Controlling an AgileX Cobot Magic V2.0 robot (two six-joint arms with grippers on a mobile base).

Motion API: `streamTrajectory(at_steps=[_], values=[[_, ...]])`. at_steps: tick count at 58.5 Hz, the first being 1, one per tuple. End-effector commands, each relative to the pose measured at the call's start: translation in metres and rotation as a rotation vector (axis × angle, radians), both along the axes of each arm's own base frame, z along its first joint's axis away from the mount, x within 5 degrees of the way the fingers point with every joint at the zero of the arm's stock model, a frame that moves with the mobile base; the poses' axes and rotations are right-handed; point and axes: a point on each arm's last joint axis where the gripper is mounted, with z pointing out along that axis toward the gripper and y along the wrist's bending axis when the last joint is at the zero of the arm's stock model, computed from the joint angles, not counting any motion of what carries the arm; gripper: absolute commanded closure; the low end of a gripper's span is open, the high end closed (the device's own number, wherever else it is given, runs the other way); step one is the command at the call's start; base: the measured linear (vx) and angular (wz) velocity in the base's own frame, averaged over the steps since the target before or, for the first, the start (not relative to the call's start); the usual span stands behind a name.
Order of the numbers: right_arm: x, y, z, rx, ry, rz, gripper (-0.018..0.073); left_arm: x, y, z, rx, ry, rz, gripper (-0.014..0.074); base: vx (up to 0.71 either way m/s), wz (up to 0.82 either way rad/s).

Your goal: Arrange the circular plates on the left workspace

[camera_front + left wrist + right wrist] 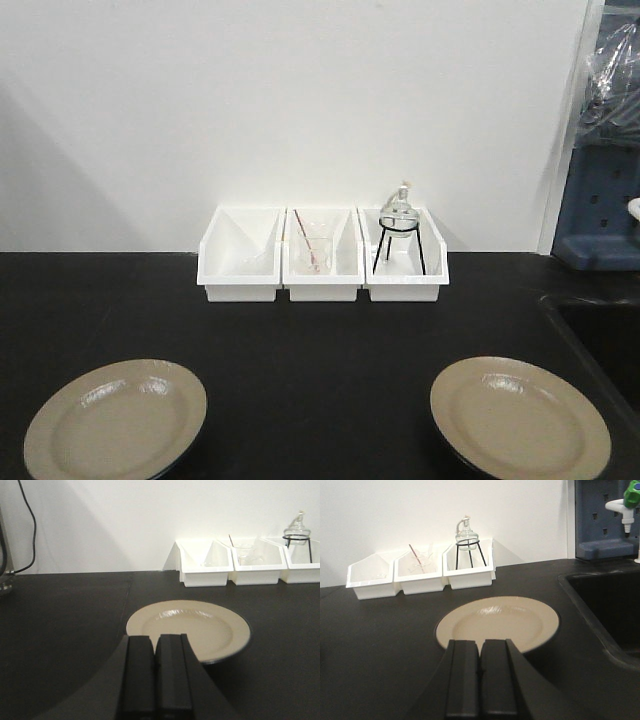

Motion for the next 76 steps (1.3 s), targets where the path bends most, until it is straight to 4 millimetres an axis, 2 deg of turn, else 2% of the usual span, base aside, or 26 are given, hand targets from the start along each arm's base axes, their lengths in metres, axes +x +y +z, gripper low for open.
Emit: streamTrajectory(at_steps=[1,33,76], values=[[-0.001,0.0001,0.0059,0.001,-0.088,0.001,0.0564,-0.0008,0.0003,0.004,-0.011,-0.081,0.002,0.0594,0.39,-0.02],[-0.001,0.0001,0.0059,0.001,-0.088,0.001,0.0564,-0.0008,0.0003,0.004,-0.011,-0.081,0.002,0.0594,0.28,-0.03],[-0.0012,0.0002,0.0091,0.004,-0.123,0.003,0.0564,-0.0008,0.0003,0.004,-0.011,-0.081,0.002,0.0594,0.04,-0.02]])
